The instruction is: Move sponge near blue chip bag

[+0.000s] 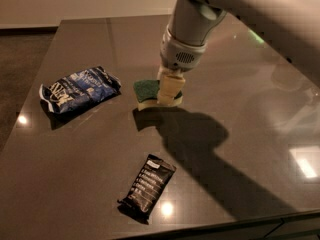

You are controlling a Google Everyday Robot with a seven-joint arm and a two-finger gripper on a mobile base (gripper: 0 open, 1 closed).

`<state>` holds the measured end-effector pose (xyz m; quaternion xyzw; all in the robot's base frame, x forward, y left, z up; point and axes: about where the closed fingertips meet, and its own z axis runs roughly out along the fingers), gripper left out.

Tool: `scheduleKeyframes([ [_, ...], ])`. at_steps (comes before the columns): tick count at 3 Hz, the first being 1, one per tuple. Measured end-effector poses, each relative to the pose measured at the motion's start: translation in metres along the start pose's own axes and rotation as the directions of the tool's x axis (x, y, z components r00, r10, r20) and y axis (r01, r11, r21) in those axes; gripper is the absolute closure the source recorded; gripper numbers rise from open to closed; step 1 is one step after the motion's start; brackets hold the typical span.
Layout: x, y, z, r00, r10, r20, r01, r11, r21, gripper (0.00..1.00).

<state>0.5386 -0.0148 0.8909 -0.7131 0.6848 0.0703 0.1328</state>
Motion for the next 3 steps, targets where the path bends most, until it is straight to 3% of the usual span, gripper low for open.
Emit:
scheduleKeyframes([
  [3,-0.060,-0.015,0.046,0.993,0.119,-0.006,-0.119,0.9928,0.018,1.00],
])
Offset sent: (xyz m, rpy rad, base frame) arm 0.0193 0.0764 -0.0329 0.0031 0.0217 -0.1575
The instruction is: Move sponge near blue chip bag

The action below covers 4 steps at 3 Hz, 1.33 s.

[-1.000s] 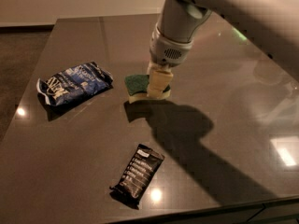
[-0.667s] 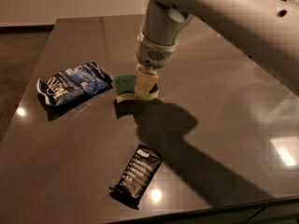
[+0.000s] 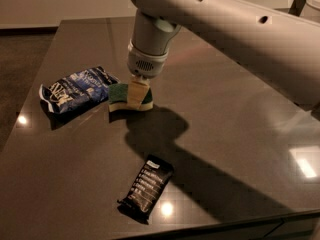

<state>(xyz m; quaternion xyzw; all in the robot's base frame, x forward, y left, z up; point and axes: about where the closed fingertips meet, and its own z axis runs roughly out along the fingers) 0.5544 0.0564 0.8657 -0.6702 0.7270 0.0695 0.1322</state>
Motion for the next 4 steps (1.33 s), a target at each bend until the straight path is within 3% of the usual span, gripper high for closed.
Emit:
scheduleKeyframes([
  [1,-0.0076,-0.0026,0.0109,1.000,0.020,-0.021,-0.020,0.9998,-0.009,0.82],
  [4,-0.0090,-0.0010,0.0111,1.000,0.015,-0.020,-0.016,0.9999,-0.007,0.12],
])
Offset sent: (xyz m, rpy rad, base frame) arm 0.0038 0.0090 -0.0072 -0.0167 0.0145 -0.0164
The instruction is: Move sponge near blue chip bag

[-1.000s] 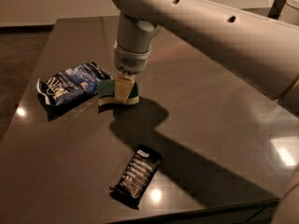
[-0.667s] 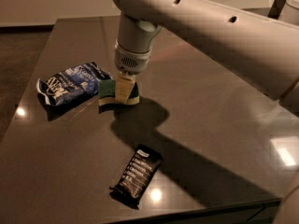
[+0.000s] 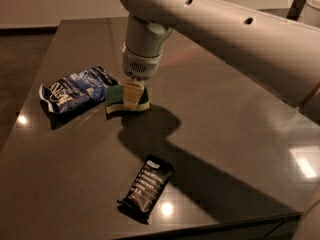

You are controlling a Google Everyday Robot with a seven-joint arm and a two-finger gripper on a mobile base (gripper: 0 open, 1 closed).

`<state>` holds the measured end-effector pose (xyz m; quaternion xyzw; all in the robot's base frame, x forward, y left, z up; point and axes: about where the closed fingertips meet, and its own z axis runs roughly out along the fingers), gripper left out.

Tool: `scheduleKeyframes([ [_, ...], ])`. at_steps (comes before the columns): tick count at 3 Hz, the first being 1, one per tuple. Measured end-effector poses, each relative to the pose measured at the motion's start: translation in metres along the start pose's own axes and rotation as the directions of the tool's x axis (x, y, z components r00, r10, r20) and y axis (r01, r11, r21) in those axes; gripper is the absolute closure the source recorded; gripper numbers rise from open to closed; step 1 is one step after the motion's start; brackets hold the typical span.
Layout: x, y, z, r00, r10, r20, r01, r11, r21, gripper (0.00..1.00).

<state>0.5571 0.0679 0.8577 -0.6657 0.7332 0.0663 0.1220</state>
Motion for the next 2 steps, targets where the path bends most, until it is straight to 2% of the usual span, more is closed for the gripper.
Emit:
scheduleKeyframes([
  [1,-0.0004,0.0004,0.0001,1.000,-0.001,0.000,0.001,1.0000,0.001,0.00],
  [2,-0.0004,0.0005,0.0002,1.000,-0.001,0.000,0.001,1.0000,0.001,0.00],
])
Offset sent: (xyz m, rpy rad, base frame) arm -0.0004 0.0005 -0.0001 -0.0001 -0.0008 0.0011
